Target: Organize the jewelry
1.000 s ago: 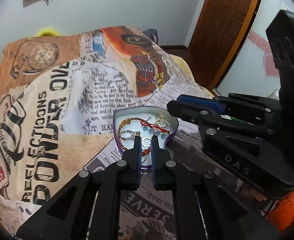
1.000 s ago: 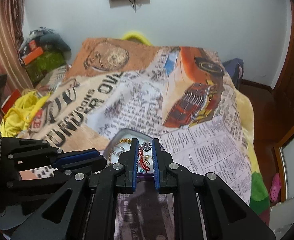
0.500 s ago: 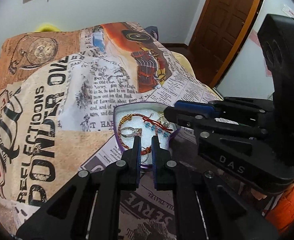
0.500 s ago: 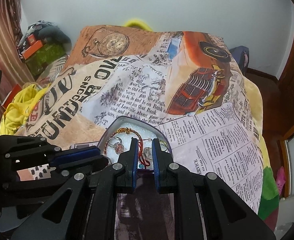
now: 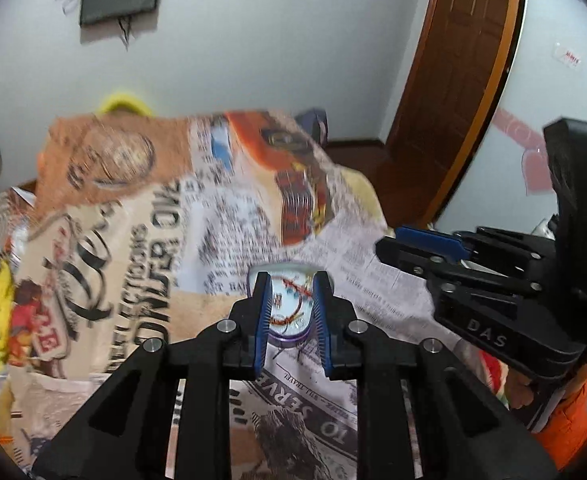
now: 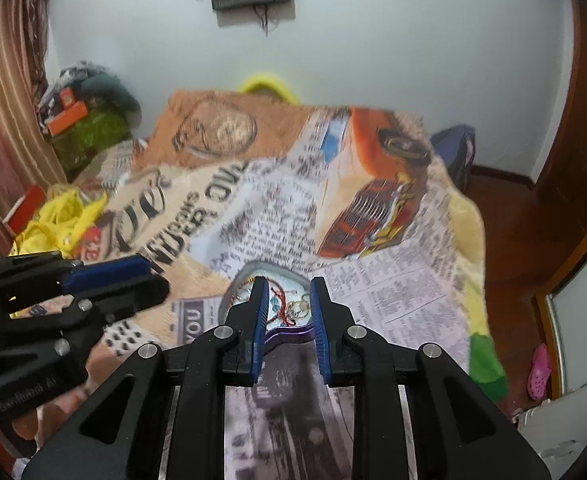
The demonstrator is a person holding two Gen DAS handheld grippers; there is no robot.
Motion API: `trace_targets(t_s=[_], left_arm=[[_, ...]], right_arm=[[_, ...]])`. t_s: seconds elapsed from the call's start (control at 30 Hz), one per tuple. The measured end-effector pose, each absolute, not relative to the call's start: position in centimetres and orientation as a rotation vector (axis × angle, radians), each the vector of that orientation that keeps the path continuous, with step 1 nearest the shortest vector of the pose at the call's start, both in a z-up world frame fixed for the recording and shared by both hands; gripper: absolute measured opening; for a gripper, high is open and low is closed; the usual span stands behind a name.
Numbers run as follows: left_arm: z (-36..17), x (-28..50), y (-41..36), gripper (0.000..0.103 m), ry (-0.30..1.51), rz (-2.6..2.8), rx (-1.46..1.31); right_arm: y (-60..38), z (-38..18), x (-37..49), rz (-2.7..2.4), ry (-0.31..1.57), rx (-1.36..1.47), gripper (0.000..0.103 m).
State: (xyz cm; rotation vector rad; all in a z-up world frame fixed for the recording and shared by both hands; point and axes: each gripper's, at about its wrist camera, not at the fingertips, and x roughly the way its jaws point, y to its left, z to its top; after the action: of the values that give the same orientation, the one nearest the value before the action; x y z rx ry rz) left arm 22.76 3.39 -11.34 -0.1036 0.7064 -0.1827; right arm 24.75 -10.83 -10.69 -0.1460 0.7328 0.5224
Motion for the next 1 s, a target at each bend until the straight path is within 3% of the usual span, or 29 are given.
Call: trace_targets(t_s=[0.27,0.5,0.57,0.73,0.9,1.0], left_arm=[[-3.7,15.3,2.8,0.021,0.493,-0.131,-0.097],[1.1,7.9,2.0,0.039,0.267,-0.065,-0.061],[2.0,5.9,1.6,0.044,0.205,-0.043,-0.043],[2.7,2.4,1.2,0.060,0.130,-0.018,-0.029],[2.7,0.5,1.0,0.090,0.102,-0.004,-0.029],[2.6,0.1,1.1,0.092,0.095,0.011,-0.040]], right_arm=[[-14.0,-2.4,16.8,0.491,0.484,-0.092,0.019],[-16.3,2.9,8.3,0.463,0.236,-0.041,0.023],[-16.4,3.4,6.9,0.442,0.191,-0.037,0.038],[-16.8,4.2,3.4,0.379,0.082,-0.022,0.055],[-16.8,3.9,2.2,0.315,0.035,0.006,0.082],[-16.3,3.6,2.1,0.274,0.026,-0.003,0.092]])
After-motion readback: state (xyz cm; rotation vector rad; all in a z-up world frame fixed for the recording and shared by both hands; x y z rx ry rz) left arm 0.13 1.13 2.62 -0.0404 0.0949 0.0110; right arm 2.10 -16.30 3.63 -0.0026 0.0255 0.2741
